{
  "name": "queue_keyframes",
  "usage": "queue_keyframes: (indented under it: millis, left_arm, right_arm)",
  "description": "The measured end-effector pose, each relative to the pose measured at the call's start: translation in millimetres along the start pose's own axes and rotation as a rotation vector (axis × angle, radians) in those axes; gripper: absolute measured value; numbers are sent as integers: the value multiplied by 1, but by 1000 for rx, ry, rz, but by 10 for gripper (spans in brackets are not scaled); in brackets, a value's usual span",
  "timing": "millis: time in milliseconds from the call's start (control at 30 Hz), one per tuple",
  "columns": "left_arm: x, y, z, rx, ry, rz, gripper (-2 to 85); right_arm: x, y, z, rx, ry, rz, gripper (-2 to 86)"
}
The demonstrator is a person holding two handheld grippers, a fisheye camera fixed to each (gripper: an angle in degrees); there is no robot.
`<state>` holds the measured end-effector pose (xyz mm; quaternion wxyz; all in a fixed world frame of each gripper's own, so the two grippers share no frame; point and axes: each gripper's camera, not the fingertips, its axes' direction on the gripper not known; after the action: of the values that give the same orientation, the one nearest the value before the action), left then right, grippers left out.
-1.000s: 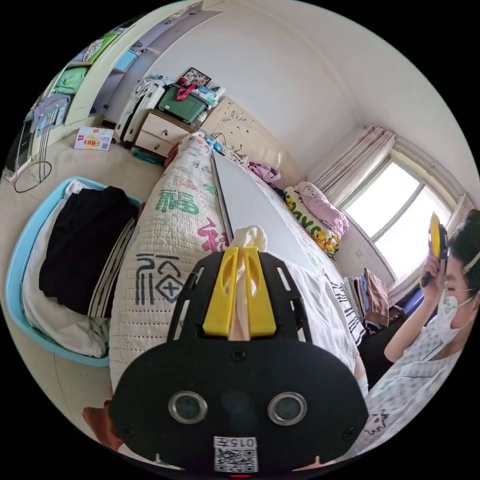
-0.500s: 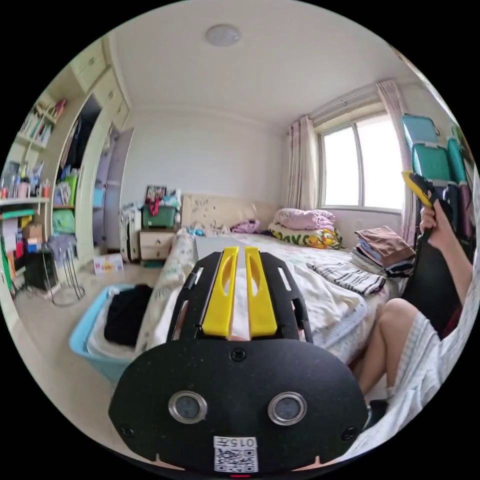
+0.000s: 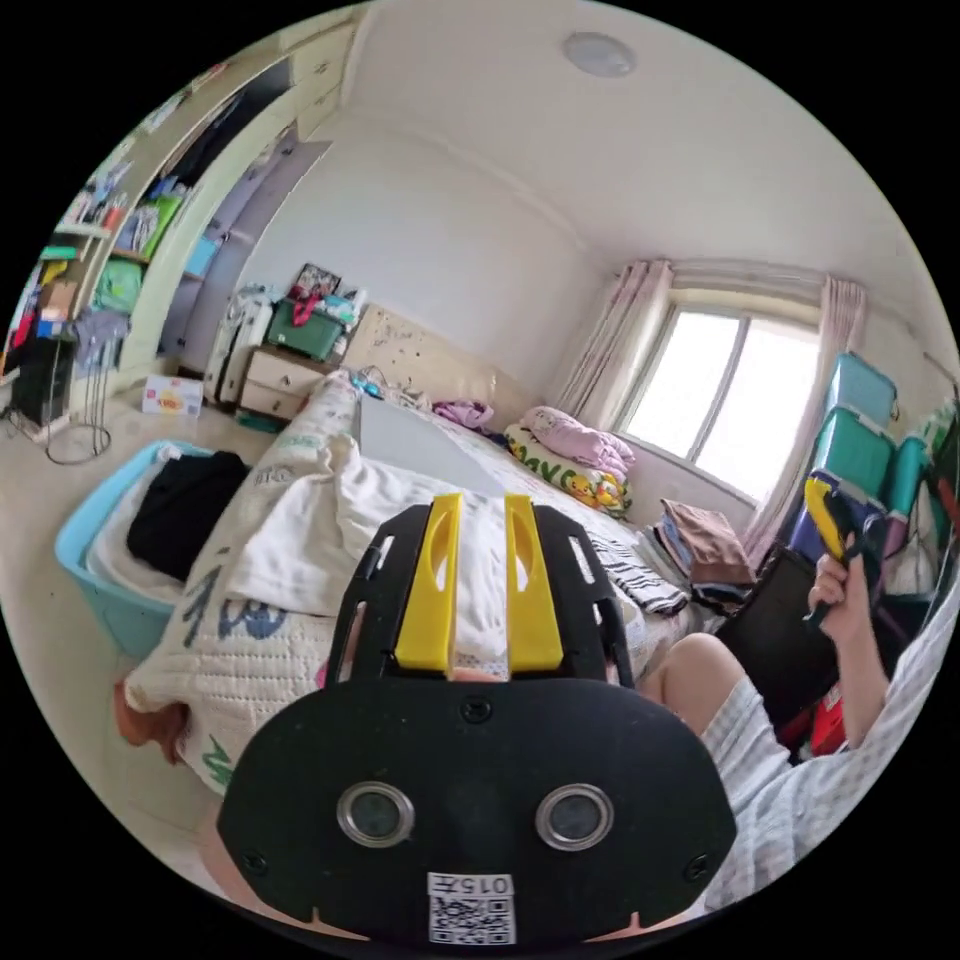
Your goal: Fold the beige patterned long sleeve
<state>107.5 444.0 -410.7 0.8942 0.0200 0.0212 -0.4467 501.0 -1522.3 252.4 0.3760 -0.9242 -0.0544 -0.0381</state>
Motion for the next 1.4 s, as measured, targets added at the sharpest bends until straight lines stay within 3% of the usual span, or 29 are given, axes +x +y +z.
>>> queue_keyframes:
  millis: [100,233,467,667,833,1000,1100,1267,1400]
  left_arm:
    - [-7,-1,14,-100,163,-17,92]
    - [-12,7,9,-56,223,-39,82]
    - [-1,15,20,-8,92,1,8]
    - [17,18,57,-46,-78,56,-8]
    - [1,21,70,-37,-33,10,-9]
    - [-18,19,77,-35,4,-39,-9]
    - [-25,19,80,-36,29,-62,-9]
    - [-32,20,82,-36,50,-70,-9]
    - [-40,22,83,-46,57,-94,-9]
  right_arm:
    - [43,38,8,-63,26,19,0]
    - [102,81,27,-126,63,41,-3]
    - [210,141,137,-337,209,-58,-4]
    - [358,259,328,-624,857,-233,-6]
    - [464,395,460,-790,1367,-773,-9]
    - [536,511,496,-880,1398,-1120,-10]
    - [584,541,497,-946,1382,-1093,-10]
    - [647,599,503,-1161,1418,-1392,-10]
    - [696,629,493,-1168,1416,-1382,-10]
